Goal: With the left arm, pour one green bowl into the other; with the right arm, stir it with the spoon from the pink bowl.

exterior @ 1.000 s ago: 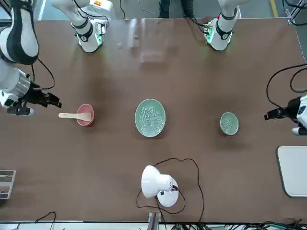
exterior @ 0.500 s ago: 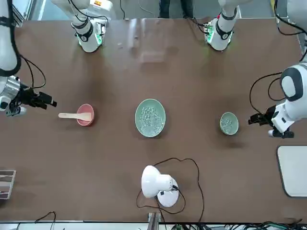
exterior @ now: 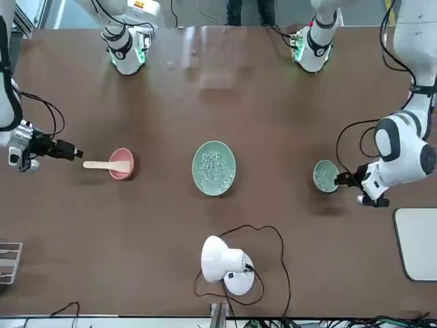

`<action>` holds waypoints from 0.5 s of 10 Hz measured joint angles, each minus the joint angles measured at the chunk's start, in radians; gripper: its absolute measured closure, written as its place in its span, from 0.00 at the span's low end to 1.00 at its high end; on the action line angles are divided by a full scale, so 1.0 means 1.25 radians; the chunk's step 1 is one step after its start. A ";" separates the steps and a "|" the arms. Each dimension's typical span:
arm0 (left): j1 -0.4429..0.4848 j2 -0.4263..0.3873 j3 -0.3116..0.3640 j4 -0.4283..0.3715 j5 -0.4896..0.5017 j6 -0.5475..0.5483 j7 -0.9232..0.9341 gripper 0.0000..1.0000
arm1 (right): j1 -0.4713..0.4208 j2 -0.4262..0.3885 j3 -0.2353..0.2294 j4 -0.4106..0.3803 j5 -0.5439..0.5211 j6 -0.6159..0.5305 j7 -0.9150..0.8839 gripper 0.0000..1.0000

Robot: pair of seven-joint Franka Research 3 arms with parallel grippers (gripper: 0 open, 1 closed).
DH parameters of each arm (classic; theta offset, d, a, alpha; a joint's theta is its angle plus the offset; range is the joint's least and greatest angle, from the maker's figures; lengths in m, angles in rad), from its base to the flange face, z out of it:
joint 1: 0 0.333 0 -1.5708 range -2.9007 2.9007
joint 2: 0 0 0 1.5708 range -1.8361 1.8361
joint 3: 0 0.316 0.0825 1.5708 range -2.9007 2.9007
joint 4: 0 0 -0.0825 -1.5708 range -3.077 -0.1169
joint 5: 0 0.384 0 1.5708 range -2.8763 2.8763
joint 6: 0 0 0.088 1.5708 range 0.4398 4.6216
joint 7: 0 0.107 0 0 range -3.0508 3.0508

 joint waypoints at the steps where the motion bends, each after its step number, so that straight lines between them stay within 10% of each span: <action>1: 0.001 0.003 0.000 -0.005 0.000 0.000 0.000 0.29 | 0.000 0.024 0.002 0.016 0.001 -0.003 0.000 0.11; 5: -0.006 0.010 0.000 -0.022 0.000 0.004 0.002 0.53 | 0.000 0.130 0.009 0.101 0.002 -0.039 -0.023 0.17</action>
